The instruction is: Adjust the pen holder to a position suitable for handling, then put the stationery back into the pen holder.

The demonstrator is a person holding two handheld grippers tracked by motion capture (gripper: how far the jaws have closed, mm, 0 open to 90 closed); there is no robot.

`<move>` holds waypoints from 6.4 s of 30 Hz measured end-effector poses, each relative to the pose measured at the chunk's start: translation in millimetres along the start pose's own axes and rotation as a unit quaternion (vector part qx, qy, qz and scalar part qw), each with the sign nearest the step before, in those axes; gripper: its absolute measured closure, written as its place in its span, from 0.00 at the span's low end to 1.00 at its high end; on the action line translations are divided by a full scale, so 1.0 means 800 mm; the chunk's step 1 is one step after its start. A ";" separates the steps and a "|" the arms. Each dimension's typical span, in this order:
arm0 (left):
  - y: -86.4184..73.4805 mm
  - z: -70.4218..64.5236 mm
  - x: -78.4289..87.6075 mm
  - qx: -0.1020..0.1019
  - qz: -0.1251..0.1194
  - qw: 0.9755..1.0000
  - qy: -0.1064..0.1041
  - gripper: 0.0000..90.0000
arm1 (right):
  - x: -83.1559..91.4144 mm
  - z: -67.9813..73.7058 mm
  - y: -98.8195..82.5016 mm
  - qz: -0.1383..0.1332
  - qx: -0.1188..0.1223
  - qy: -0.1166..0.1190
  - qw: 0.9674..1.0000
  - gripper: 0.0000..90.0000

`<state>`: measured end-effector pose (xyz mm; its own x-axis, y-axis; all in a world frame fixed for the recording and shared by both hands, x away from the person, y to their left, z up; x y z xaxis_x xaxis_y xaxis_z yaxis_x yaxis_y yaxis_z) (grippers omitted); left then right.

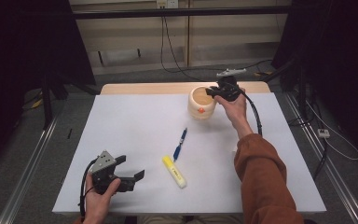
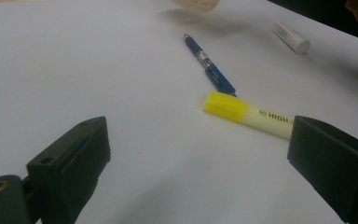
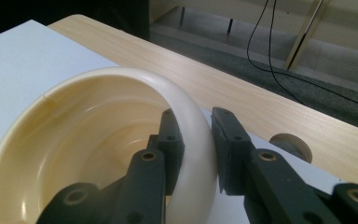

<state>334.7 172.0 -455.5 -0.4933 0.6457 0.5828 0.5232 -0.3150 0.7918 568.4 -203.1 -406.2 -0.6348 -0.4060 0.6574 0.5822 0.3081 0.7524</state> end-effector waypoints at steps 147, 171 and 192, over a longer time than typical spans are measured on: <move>-0.002 0.002 -0.006 0.004 0.018 1.000 -0.002 0.06 | 0.131 0.047 -0.169 0.087 -0.080 -0.062 0.991 0.13; -0.004 0.004 -0.007 0.007 0.022 1.000 -0.006 0.06 | 0.112 0.057 -0.193 0.208 -0.205 -0.109 0.950 0.37; -0.004 0.004 -0.008 0.008 0.025 1.000 -0.010 0.06 | 0.102 0.060 -0.205 0.249 -0.230 -0.144 0.930 0.69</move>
<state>338.2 171.2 -462.3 -0.4529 0.6429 0.6177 0.5578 -0.3361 0.7589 397.2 -245.6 -474.1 -0.3001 -0.0437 0.9529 0.9538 -0.0311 0.2989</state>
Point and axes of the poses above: each handheld gripper's, and its own axes: x roughly backward along the jaws, y roughly out of its top, z roughly to its left, the point moved 4 cm from there along -x, roughly forward along the jaws, and after that the axes turned 8 degrees about z, right-handed, at the moved point
